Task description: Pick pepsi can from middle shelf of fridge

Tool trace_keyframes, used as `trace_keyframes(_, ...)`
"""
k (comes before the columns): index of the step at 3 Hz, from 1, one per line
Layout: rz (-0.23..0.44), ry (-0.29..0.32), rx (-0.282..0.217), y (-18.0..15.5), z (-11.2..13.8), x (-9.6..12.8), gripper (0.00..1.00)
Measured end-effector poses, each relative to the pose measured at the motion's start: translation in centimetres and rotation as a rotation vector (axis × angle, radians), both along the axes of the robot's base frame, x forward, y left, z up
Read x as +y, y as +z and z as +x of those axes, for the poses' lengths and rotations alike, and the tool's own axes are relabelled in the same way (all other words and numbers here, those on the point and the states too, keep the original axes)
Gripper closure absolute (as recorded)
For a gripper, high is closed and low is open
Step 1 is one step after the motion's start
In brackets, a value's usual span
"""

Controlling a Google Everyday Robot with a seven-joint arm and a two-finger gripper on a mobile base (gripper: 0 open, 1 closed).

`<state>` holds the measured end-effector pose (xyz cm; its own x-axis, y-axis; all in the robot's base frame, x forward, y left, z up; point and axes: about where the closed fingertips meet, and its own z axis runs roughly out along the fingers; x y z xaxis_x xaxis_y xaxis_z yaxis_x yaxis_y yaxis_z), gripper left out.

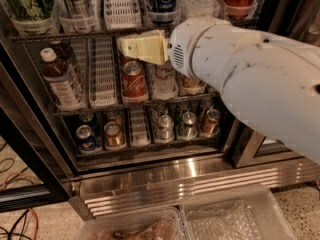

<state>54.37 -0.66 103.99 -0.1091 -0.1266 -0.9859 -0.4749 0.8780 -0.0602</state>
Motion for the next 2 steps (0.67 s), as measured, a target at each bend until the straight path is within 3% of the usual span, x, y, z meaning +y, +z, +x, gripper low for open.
trace_keyframes(2,0.062,-0.01,-0.098,-0.8,3.0,0.0,0.0)
